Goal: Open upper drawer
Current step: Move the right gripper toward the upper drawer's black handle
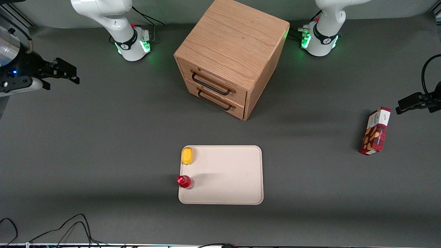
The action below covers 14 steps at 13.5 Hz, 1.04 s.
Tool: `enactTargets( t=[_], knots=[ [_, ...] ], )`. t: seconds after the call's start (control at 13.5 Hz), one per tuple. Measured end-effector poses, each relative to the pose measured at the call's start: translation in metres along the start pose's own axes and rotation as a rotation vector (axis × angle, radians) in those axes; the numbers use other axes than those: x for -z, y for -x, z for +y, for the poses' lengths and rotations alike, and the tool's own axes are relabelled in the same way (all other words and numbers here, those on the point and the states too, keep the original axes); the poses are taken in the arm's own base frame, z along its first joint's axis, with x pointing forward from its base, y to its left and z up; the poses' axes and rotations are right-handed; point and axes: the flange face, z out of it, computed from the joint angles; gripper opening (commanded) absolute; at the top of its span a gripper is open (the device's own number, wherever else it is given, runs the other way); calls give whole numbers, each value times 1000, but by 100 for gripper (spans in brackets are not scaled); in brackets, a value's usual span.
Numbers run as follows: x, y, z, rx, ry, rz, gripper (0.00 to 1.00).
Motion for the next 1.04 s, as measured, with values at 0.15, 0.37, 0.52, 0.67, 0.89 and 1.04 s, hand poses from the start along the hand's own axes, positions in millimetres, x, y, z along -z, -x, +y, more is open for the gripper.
enactTargets(
  t=[0.15,0.37,0.52,0.67,0.89,1.04],
  knots=[
    [-3,-19,-23,105,-78,10,100],
    [-37,-53,-96,334,-250,-30,100],
    [-81,-76,-132,467,-385,-89,100],
    [-129,-98,-164,543,-454,-137,100],
    [-196,-117,-219,617,-504,-184,100],
    [-229,-120,-250,665,-498,-206,100]
  ],
)
